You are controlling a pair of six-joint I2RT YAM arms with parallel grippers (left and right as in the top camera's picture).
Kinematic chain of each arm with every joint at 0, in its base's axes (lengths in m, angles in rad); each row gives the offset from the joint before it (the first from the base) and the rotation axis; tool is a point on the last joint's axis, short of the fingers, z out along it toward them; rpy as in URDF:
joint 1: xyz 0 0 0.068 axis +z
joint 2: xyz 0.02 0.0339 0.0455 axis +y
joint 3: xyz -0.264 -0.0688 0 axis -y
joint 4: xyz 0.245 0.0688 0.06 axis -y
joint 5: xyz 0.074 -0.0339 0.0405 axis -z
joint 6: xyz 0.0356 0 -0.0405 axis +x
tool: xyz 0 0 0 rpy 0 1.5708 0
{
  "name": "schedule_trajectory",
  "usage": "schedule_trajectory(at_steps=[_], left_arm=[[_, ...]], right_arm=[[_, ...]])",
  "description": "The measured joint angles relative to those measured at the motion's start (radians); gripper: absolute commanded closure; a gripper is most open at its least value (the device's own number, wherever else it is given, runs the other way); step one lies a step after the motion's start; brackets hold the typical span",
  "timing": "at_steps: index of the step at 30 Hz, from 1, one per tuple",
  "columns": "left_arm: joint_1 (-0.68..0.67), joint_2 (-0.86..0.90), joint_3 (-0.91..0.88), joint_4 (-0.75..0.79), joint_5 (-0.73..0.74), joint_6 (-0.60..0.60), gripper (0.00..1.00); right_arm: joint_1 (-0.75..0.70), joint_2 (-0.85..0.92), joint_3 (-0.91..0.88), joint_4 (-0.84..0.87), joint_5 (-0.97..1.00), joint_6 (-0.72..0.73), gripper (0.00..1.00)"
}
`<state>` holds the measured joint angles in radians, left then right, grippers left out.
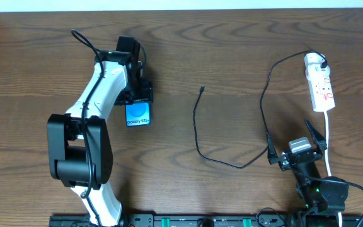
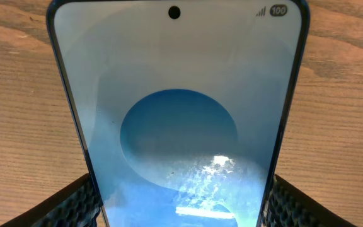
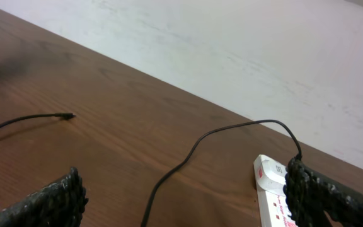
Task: Plug charger to phone and switch on socket
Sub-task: 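Lift the phone with the left gripper and tilt it upright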
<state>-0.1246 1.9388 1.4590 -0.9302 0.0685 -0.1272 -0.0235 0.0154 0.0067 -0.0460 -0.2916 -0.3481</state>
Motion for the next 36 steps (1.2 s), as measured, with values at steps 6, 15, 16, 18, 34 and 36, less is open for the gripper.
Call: schedule_trajectory(at_steps=[6,15,16,18,34,36], left_arm=[[0.000,0.000,0.000,0.002,0.000,0.000,0.30],[0.000,-0.002,0.000,0.002,0.000,0.000,0.30],[0.000,-0.004,0.000,0.002,0.000,0.000,0.30],[0.000,-0.009,0.000,0.000,0.000,0.000,0.30],[0.000,-0.156,0.000,-0.053,0.001,-0.003,0.30],[0.000,-0.157,0.000,-0.060,0.002,-0.003,0.30]], right_arm=[[0.000,0.000,0.000,0.000,0.000,0.000,0.01],[0.000,0.000,0.000,0.000,0.000,0.000,0.01],[0.000,0.000,0.000,0.000,0.000,0.000,0.01],[0.000,0.000,0.000,0.000,0.000,0.000,0.01],[0.000,0.000,0.000,0.000,0.000,0.000,0.01],[0.000,0.000,0.000,0.000,0.000,0.000,0.01]])
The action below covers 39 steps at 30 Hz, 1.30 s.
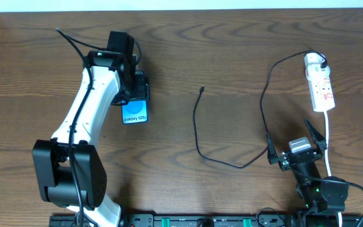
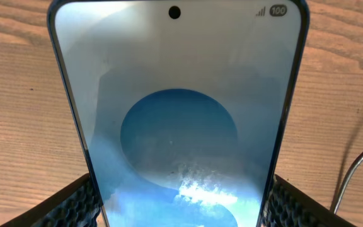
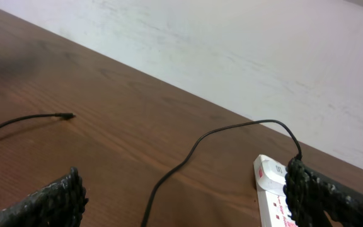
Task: Plug charger to phone and switch on socket
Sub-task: 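Lift the phone with the left gripper and tilt it upright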
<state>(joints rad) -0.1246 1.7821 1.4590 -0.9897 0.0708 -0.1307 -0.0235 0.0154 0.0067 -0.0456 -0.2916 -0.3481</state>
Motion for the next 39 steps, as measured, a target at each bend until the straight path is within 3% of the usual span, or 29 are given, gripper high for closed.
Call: schedule_trajectory(at_steps=[39], left_arm=[[0.000,0.000,0.000,-0.002,0.099,-0.039,0.30]], right_arm=[[0.000,0.000,0.000,0.000,0.000,0.000,0.01]])
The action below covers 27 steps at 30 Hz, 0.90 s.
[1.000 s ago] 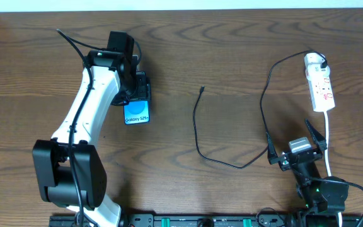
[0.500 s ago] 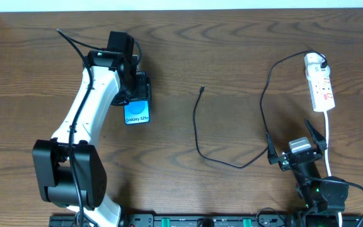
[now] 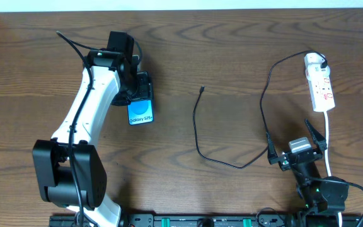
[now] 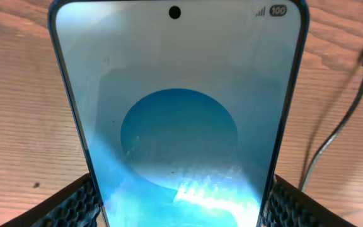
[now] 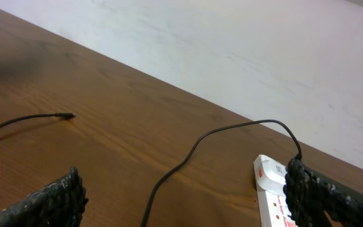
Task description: Plug charger to phone and switch on socket
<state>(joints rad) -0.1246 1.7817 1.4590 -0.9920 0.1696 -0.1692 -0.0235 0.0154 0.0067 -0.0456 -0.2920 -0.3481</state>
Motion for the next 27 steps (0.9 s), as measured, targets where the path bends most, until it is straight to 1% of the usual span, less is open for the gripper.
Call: schedule_trajectory(at_steps=[7,15,27], left_arm=[[0.000,-0.026,0.023,-0.010,0.016,-0.019,0.30],[0.000,-0.137,0.036,-0.005,0.019,-0.041,0.30],[0.000,-0.145,0.036,-0.006,0.020,-0.071,0.30]], right_arm=[[0.000,0.000,0.000,0.000,0.000,0.000,0.01],[0.000,0.000,0.000,0.000,0.000,0.000,0.01],[0.000,0.000,0.000,0.000,0.000,0.000,0.01]])
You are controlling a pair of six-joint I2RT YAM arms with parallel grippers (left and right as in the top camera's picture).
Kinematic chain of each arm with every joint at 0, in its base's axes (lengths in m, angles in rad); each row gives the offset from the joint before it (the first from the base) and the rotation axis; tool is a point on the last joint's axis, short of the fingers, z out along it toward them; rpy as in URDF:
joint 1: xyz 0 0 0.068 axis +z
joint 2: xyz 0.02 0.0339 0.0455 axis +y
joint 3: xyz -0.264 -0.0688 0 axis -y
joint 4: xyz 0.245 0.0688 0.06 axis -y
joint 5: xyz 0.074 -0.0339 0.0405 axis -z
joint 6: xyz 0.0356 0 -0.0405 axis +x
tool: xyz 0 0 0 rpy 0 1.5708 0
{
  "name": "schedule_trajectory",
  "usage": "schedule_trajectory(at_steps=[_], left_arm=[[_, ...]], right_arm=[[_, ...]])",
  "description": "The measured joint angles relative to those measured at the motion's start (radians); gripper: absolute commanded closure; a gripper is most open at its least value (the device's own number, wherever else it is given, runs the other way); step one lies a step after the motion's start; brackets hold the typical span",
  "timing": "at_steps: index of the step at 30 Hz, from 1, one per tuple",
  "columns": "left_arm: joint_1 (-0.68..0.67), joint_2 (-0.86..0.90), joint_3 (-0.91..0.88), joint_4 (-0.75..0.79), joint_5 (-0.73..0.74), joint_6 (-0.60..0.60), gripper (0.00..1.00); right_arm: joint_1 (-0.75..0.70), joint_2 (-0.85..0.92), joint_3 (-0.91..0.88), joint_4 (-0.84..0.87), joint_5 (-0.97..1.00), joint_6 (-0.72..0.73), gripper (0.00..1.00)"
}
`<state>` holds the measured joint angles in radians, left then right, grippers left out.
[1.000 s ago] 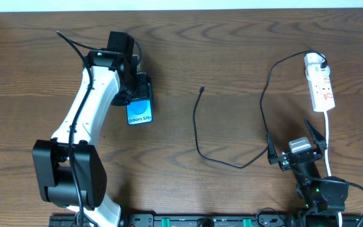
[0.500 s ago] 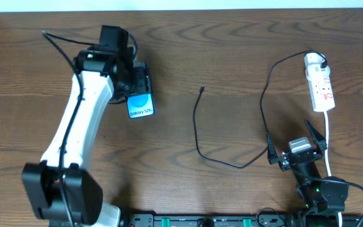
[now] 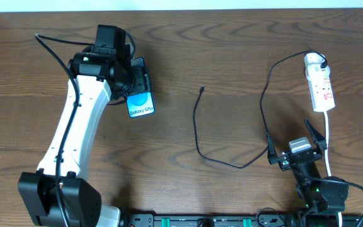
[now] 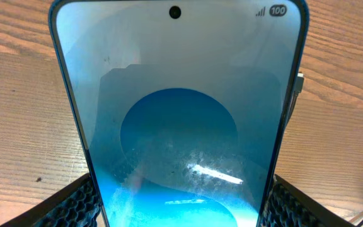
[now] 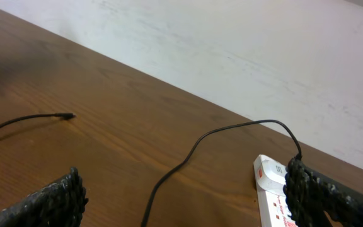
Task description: Plug charger to phone and switch on socket
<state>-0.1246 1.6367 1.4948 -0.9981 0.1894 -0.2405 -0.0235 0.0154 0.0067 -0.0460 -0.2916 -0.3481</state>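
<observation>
My left gripper [image 3: 135,82] is shut on a blue-screened phone [image 3: 140,104] and holds it left of the table's centre. In the left wrist view the phone [image 4: 178,126] fills the frame between my gripper [image 4: 178,211] pads. The black charger cable's plug [image 3: 202,89] lies free on the wood to the right; that plug [image 4: 300,82] peeks out beside the phone's right edge. The cable [image 3: 261,101] loops round to a white power strip [image 3: 319,85] at the far right. My right gripper [image 3: 298,149] rests open near the front right, and the right wrist view shows the plug [image 5: 68,115] and the strip [image 5: 271,189].
The brown wooden table [image 3: 232,38] ends at a white wall along the far edge. A white lead [image 3: 328,151] runs from the strip towards the front, just right of my right gripper. The right arm's base [image 3: 320,192] sits at the front right.
My left arm has swung its elbow out to the left, and the phone now sits slightly farther back and turned. In the wrist view the cable plug is nearer the phone's right edge.
My left gripper held the phone left of centre at every moment, shifting it a little each time. The cable plug came into the left wrist view and now lies close beside the phone. The right arm, the cable and the strip have stayed put.
</observation>
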Motion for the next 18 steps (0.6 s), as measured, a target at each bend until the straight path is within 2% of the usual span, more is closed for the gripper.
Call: schedule_trajectory(at_steps=[18], left_arm=[[0.000,0.000,0.000,-0.012,0.000,-0.154,0.30]], right_arm=[[0.000,0.000,0.000,0.000,0.000,0.000,0.01]])
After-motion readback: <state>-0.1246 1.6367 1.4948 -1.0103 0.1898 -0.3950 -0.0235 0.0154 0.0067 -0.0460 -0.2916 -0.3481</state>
